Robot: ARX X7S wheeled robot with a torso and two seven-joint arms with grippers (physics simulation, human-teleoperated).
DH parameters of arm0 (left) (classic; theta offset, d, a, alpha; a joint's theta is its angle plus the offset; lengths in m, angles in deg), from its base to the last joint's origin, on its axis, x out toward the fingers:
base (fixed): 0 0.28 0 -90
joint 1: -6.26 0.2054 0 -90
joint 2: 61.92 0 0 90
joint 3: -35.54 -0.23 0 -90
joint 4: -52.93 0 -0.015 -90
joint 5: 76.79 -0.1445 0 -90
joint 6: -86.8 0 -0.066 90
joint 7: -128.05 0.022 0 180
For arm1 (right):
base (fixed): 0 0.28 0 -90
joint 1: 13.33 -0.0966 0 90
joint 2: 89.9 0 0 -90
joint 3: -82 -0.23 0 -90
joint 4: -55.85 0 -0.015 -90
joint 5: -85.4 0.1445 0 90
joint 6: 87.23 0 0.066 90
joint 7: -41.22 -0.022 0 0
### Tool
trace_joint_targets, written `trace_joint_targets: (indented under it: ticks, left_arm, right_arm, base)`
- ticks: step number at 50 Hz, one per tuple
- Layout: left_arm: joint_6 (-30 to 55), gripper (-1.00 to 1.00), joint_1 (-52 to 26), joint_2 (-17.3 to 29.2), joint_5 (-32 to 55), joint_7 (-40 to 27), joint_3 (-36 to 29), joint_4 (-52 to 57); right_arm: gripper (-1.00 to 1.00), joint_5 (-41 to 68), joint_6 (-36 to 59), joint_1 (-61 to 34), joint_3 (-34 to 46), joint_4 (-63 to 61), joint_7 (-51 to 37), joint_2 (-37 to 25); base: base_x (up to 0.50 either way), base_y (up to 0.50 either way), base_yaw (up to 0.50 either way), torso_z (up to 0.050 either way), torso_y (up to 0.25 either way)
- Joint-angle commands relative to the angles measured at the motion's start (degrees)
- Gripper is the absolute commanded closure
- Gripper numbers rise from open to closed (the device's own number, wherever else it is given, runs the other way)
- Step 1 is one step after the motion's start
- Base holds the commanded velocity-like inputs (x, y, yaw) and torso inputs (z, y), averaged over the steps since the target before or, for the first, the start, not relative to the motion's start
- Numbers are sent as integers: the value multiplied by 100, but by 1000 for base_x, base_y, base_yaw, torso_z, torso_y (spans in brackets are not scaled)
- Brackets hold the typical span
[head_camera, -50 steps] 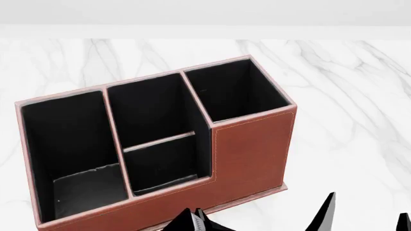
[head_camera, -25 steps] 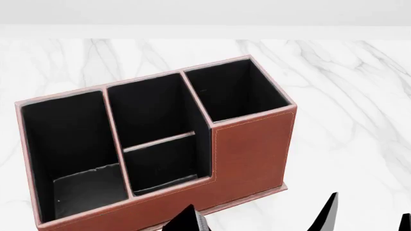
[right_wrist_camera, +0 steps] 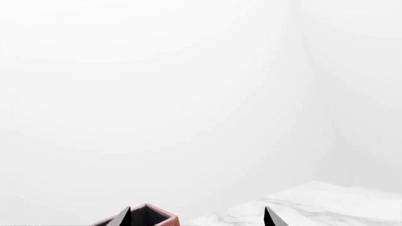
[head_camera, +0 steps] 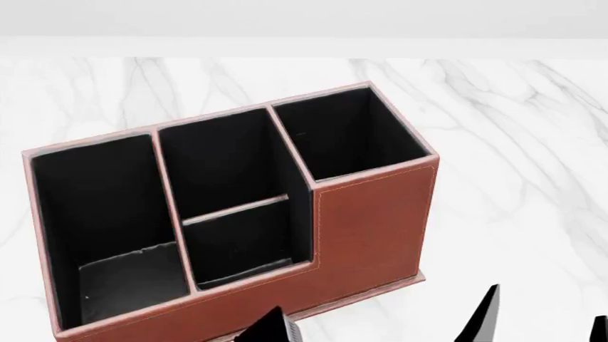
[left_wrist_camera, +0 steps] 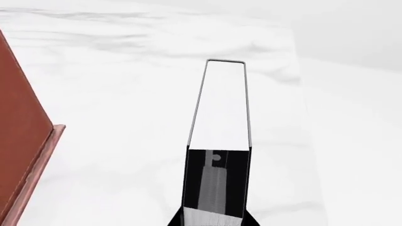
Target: Pick up the book and place it in the back compartment of the caddy.
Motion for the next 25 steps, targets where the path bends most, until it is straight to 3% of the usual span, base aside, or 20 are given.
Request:
trace_joint_targets:
  ticks: [1,25]
  left_arm:
    - [197,100,45,248,179,-147,15,532]
    - [528,100,203,1018,356,-570,161,1964]
  right_arm:
    - [-100,-17,-1,8,21,-10,-13,-5]
    - [-100,-32,-24,-13,50,30,-21,-10]
  base:
    - [0,0,0,0,0]
    - [0,0,0,0,1]
